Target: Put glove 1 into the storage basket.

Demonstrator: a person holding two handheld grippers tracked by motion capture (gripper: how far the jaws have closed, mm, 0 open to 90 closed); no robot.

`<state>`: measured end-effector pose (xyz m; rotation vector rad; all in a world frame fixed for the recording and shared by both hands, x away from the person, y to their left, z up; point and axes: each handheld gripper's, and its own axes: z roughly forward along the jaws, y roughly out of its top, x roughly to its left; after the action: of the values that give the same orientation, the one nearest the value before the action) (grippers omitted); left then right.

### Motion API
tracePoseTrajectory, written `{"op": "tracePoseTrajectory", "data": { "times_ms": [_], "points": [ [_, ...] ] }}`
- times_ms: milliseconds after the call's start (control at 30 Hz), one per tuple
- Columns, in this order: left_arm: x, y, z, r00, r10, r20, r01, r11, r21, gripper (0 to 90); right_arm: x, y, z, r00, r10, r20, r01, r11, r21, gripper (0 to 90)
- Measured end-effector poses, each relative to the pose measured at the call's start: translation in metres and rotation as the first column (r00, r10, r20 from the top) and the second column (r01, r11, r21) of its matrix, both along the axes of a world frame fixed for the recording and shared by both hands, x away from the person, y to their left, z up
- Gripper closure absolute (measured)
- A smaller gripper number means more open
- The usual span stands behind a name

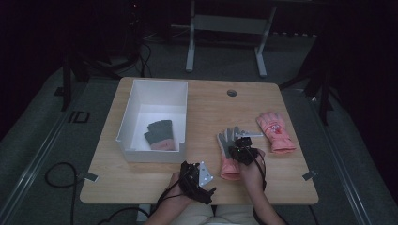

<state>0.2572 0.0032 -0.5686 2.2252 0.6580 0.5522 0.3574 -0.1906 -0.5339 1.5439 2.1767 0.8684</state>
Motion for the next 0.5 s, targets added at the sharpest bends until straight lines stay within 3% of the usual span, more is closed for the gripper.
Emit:
{"op": "tracePoseTrajectory", "data": {
  "times_ms": [333, 500],
  "points": [
    [0.0001, 0.0, -0.0006, 1.0, -0.004, 0.001, 0.004, 1.0, -0.005, 1.2, 0.004, 0.0086, -0.0086, 0.9992, 0.03, 0.026, -0.029, 0.999, -0.032, 87.2],
    [0.0004, 0.0004, -0.0004, 1.0, -0.004, 0.001, 0.004, 1.0, -0.007, 1.2, 0.0053, 0.0043, -0.007, 0.9982, 0.055, 0.024, -0.055, 0.998, -0.006, 83.9]
  ]
}}
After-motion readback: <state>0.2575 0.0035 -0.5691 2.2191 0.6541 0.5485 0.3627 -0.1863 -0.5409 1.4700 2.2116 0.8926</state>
